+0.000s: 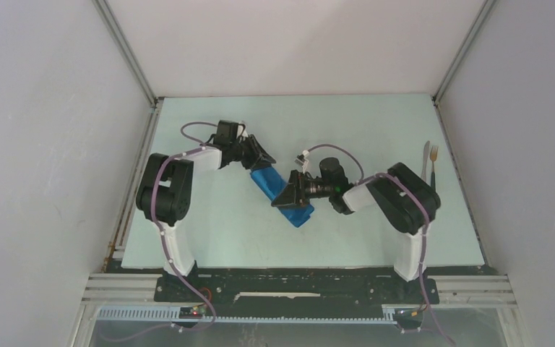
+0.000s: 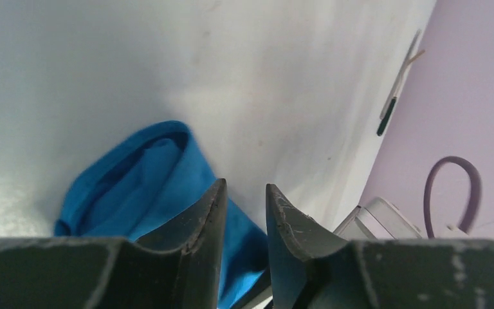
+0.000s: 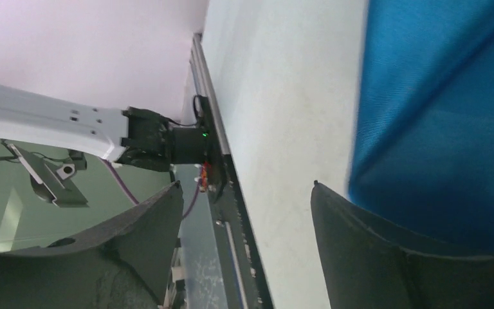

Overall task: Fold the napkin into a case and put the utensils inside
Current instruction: Turn over the top corner of the smaller rectangle folded napkin.

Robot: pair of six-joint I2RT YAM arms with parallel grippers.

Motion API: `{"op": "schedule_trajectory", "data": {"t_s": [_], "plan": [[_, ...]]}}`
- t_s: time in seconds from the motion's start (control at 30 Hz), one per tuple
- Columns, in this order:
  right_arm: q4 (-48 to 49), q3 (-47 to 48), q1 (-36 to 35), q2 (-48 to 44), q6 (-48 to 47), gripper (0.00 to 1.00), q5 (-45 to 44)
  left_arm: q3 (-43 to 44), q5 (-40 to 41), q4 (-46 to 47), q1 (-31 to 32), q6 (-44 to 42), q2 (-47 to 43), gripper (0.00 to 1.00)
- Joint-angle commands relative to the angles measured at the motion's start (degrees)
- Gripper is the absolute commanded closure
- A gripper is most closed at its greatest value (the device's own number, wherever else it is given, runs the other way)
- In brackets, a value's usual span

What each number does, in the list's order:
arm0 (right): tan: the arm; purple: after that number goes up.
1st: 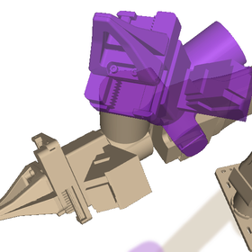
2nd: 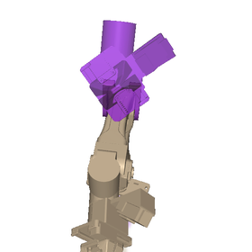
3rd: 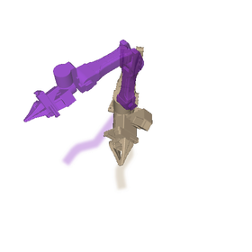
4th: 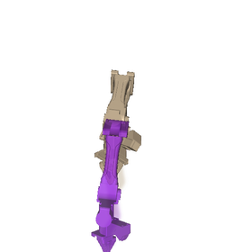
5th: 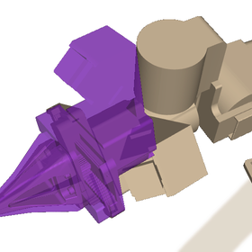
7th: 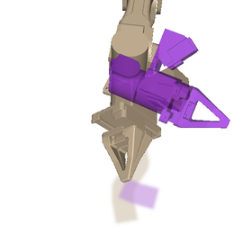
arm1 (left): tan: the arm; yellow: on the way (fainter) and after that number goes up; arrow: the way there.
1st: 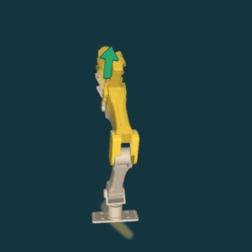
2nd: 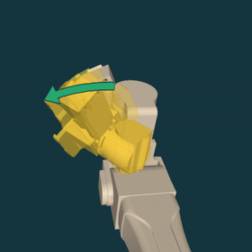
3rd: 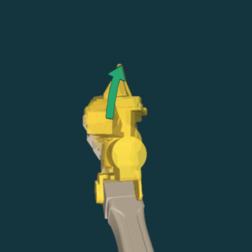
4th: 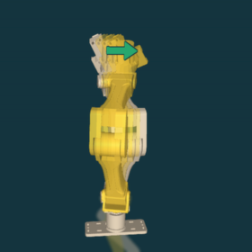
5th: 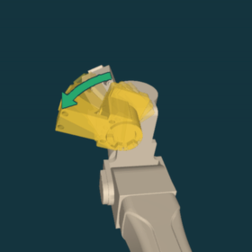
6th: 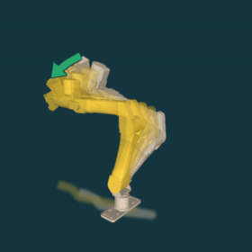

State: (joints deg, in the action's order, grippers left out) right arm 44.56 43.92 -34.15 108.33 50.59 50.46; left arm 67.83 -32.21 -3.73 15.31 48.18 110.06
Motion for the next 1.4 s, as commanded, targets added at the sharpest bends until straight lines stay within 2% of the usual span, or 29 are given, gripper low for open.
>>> {"op": "schedule_trajectory", "data": {"t_s": [0.0, 0.07, 0.2, 0.3, 0.5, 0.63, 0.87, 1.03, 1.13, 1.17, 1.23, 1.37], "plan": [[13.28, 0.17, 0.75, 7.85, 8.18, 0.16, 2.15, -3.55, 0.52, 4.25, -1.07, 1.30, 4.17, 0.66], [14.52, -1.21, 1.41, 9.84, 7.91, 0.12, 1.91, -3.52, 1.60, 5.28, -1.51, 1.22, 5.84, 0.64], [11.73, -3.26, 2.33, 8.35, 5.02, 0.11, 0.74, -2.72, 2.69, 5.50, -1.83, 0.60, 8.02, 0.63], [5.45, -3.23, 1.46, 3.41, 1.82, 0.11, -0.05, -2.12, 2.61, 4.96, -1.88, 0.09, 7.40, 0.62], [-9.62, -3.49, -1.73, -7.42, -4.46, 0.10, -4.14, -2.24, 1.51, 4.10, -2.22, -0.06, 0.47, 0.59], [-9.29, -5.82, -1.93, -9.33, -3.92, 0.09, -4.86, -1.92, 1.41, 4.15, -2.44, 1.25, 1.45, 0.58], [-5.11, -9.59, -2.59, -5.93, -3.28, 0.09, -5.74, -1.06, 3.14, 1.93, -3.24, 0.69, 6.95, 0.59], [-12.46, -9.27, -2.41, -10.25, -7.27, 0.09, -8.76, 1.49, 5.96, -3.32, -2.96, -1.53, 2.78, 0.58], [-26.25, -6.14, -3.68, -14.96, -10.62, 0.09, -13.93, 2.88, 7.53, -8.53, -2.56, -2.50, -3.96, 0.56], [-30.57, -5.56, -4.61, -16.77, -10.82, 0.03, -17.18, 2.91, 7.97, -9.58, -2.42, -3.10, -6.20, 0.56], [-36.35, -5.45, -7.21, -20.44, -7.92, 0.00, -25.53, 2.86, 8.21, -13.25, -2.41, -4.70, -10.24, 0.52], [-41.44, -4.54, -15.65, -23.28, 3.03, 0.00, -42.46, 0.63, 6.40, -20.25, -2.48, -7.58, -19.40, 0.47]]}}
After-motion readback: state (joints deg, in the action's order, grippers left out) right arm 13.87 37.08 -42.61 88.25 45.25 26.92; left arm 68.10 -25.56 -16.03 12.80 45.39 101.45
